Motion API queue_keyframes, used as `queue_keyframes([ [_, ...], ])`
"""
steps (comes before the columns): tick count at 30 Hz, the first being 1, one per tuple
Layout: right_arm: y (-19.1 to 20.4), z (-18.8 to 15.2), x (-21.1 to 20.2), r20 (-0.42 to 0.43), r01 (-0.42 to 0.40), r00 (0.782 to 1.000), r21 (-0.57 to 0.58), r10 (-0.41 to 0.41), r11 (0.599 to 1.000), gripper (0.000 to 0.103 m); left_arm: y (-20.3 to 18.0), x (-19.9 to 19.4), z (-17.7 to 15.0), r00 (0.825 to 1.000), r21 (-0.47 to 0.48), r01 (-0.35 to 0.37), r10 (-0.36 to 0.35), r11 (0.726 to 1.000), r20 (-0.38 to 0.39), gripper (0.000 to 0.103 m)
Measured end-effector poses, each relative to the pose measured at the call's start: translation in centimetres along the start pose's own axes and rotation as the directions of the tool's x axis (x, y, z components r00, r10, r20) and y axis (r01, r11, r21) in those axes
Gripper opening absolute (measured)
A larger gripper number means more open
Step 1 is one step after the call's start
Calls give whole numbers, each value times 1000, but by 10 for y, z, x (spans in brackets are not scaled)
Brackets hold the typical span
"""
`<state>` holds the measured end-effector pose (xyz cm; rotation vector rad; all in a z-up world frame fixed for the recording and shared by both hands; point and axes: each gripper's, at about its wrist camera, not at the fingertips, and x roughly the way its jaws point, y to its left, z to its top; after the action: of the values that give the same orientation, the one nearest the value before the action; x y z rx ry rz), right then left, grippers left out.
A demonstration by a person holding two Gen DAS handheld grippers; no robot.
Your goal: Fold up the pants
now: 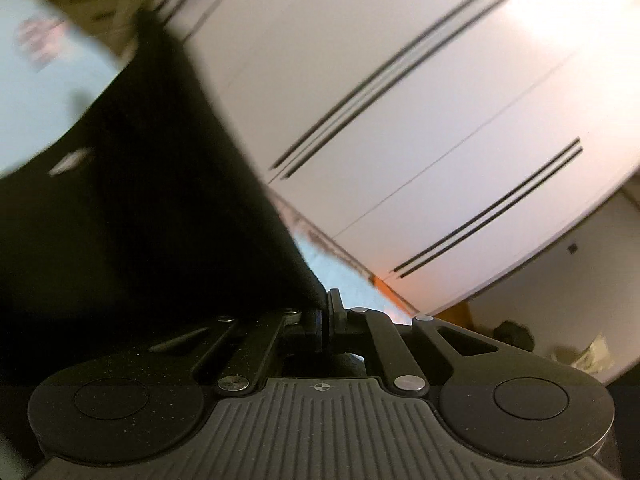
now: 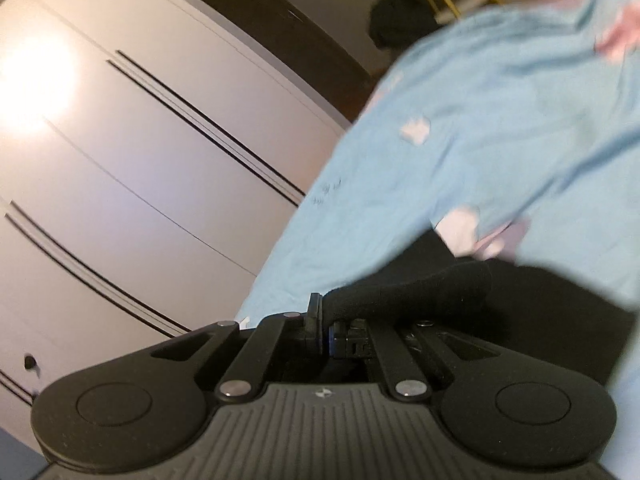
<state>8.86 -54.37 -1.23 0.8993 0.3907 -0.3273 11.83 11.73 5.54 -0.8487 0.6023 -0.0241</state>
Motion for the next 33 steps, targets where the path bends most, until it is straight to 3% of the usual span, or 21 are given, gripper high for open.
queue_keyframes([
  [3,-18,-3,-33,-2,31,1000,-36,-31,999,3,43,-30,-57,994,-65,-99,96,993,-46,4],
  [4,-24,-6,-38,-8,55,998,-48,-55,997,3,54,-31,-73,986,-46,-151,148,987,-72,4],
  [6,-38,-19,-44,-24,129,991,-68,-130,989,3,74,-31,-91,973,-56,-209,202,976,-116,6],
  [8,-54,-32,-40,-79,180,980,-60,-185,982,3,94,-30,-97,956,-113,-264,245,958,-158,15],
  [9,-60,-38,-36,-100,212,971,-59,-217,976,4,102,-34,-95,955,-136,-282,263,950,-141,30],
  [10,-65,-42,-31,-120,227,965,-67,-234,972,6,106,-42,-89,952,-145,-298,284,944,-111,54],
  [12,-68,-47,-29,-127,229,964,-61,-235,972,8,117,-61,-79,935,-212,-352,351,912,-42,82],
  [13,-68,-47,-31,-126,214,968,-49,-219,976,17,123,-67,-76,932,-254,-352,362,901,-5,84],
  [15,-69,-43,-31,-143,179,973,-12,-179,984,32,136,-74,-66,931,-333,-336,364,881,23,82],
  [17,-71,-37,-28,-152,153,977,23,-147,988,39,150,-69,-55,939,-375,-319,345,870,1,65],
  [18,-71,-36,-26,-154,141,979,36,-134,989,39,155,-58,-54,941,-389,-318,338,865,-19,41],
  [19,-71,-35,-23,-154,134,980,45,-125,990,37,160,-54,-50,943,-401,-318,332,859,-36,23],
  [21,-70,-33,-24,-142,109,985,49,-101,993,19,167,-36,-52,941,-423,-322,335,847,-43,14],
  [22,-68,-33,-26,-131,92,988,39,-86,995,9,168,-38,-50,944,-426,-311,327,849,-37,12],
  [25,-66,-32,-23,-116,74,991,4,-73,997,11,168,-41,-57,943,-405,-313,332,859,-25,17],
  [27,-72,-30,-22,-116,74,991,39,-69,997,17,164,-41,-60,929,-405,-350,369,845,-33,34],
  [29,-79,-28,-14,-131,95,988,90,-82,991,29,157,-42,-62,935,-417,-338,353,844,-44,35],
  [30,-79,-27,-13,-142,104,986,108,-88,989,29,154,-39,-59,936,-410,-338,346,847,-58,26],
  [31,-77,-26,-11,-143,110,985,104,-95,988,25,150,-41,-54,939,-391,-337,338,857,-69,7],
  [32,-70,-23,-10,-149,139,980,66,-128,988,10,145,-36,-48,942,-373,-327,329,868,-60,9],
  [33,-62,-19,-12,-153,160,976,21,-155,987,3,138,-43,-43,948,-356,-307,315,883,-35,8],
])
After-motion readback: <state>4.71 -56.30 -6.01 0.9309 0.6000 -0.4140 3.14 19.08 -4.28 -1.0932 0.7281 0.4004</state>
